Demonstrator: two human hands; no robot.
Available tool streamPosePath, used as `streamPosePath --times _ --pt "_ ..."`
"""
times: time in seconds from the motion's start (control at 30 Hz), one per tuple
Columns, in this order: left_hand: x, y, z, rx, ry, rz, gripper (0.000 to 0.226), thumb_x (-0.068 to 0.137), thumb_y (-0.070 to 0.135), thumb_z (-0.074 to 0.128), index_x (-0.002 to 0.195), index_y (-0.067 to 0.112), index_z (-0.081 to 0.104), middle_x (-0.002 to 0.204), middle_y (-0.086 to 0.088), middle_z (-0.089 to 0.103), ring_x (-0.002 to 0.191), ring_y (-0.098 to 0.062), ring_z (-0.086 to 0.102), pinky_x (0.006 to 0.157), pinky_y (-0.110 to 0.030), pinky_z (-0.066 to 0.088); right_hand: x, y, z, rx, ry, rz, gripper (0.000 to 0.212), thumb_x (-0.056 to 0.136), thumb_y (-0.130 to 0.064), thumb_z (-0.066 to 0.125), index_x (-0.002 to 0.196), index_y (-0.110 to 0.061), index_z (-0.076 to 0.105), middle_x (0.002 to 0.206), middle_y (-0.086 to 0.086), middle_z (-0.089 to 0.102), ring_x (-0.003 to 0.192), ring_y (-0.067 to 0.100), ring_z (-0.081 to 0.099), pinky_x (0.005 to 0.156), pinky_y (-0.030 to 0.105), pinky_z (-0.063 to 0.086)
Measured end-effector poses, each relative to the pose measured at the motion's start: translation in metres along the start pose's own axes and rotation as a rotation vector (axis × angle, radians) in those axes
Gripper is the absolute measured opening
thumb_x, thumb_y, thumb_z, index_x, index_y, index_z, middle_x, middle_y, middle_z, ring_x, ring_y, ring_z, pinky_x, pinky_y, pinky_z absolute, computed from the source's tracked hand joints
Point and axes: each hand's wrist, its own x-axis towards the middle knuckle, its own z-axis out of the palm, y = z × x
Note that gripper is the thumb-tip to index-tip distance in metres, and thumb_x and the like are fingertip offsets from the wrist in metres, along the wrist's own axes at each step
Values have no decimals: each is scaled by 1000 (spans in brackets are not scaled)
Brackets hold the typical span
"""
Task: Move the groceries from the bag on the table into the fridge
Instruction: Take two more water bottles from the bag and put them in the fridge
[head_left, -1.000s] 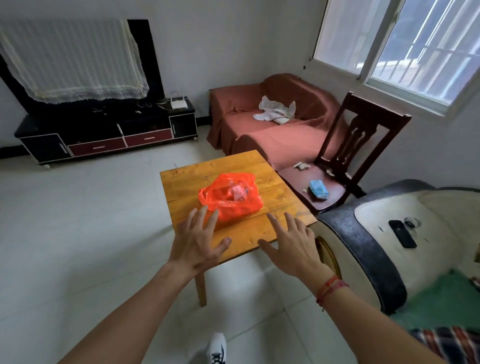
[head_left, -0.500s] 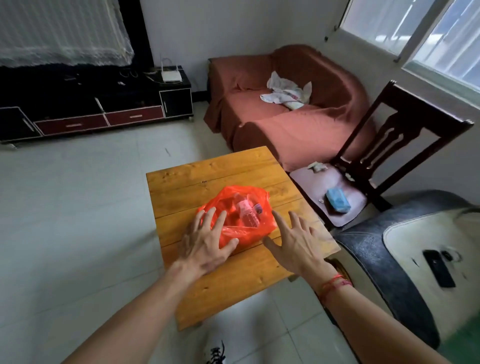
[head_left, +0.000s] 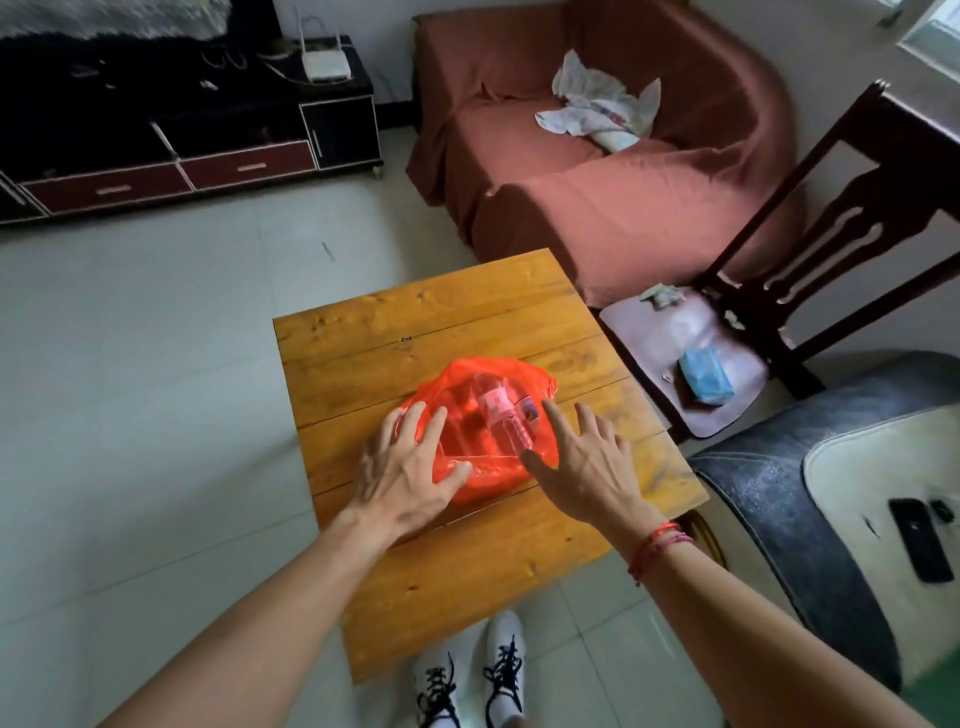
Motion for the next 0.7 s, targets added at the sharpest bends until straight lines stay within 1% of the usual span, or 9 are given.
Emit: streamPosePath --times 0.13,0.2,0.27,0.33,0.4,0.47,0.6,0.63,0.7 --pt "14 1 1 -11 -26 -28 86 84 71 32 156 26 18 164 -4 14 150 -26 10 112 -61 32 19 -2 0 3 -28 -18 79 95 -69 39 159 -32 13 159 17 26 138 37 37 107 52 38" --pt "22 2 5 -31 -41 -40 83 88 69 36 156 26 18 164 -3 14 150 -26 11 112 -60 31 29 -3 1 17 -42 -29 78 95 -66 41 159 -32 14 159 17 27 137 37 38 106 51 39" --pt "33 4 11 -57 -61 -59 78 92 65 41 156 27 17 164 -3 16 149 -27 16 112 -55 30 42 -4 5 49 -83 -48 75 97 -58 46 159 -29 16 158 17 27 136 38 39 103 50 41" --pt "47 9 19 -83 -67 -69 75 94 60 43 156 25 18 161 -5 24 145 -28 26 111 -49 34 55 -7 15 68 -138 -89 73 97 -45 49 159 -25 17 156 17 30 133 39 40 104 49 43" --pt "63 15 28 -124 -63 -81 73 95 56 45 156 23 22 157 -4 31 139 -28 36 107 -44 39 72 -10 32 93 -167 -128 75 88 -39 44 157 -22 18 150 18 38 129 41 45 104 49 43" --pt "81 20 41 -183 -70 -103 70 96 51 49 155 21 25 153 -4 37 135 -30 41 104 -43 42 93 -9 55 139 -207 -120 79 80 -33 39 156 -19 19 142 20 45 124 42 48 102 49 44" --pt "117 22 72 -325 -118 -161 68 96 44 54 154 21 26 151 -8 39 133 -33 46 102 -46 46 126 -9 75 196 -259 -86 74 90 -14 49 157 -11 19 133 24 47 118 44 48 99 45 39" --pt "125 22 80 -359 -139 -185 68 96 43 54 154 22 25 152 -10 38 134 -35 45 104 -47 45 134 -8 80 217 -267 -82 74 91 -9 51 157 -10 18 133 24 46 117 44 48 98 44 39" --pt "138 22 97 -405 -173 -241 68 97 39 55 155 20 25 153 -15 36 138 -38 40 109 -46 38 148 -4 91 263 -281 -60 72 91 -8 51 156 -9 20 133 25 46 116 47 50 96 46 42"
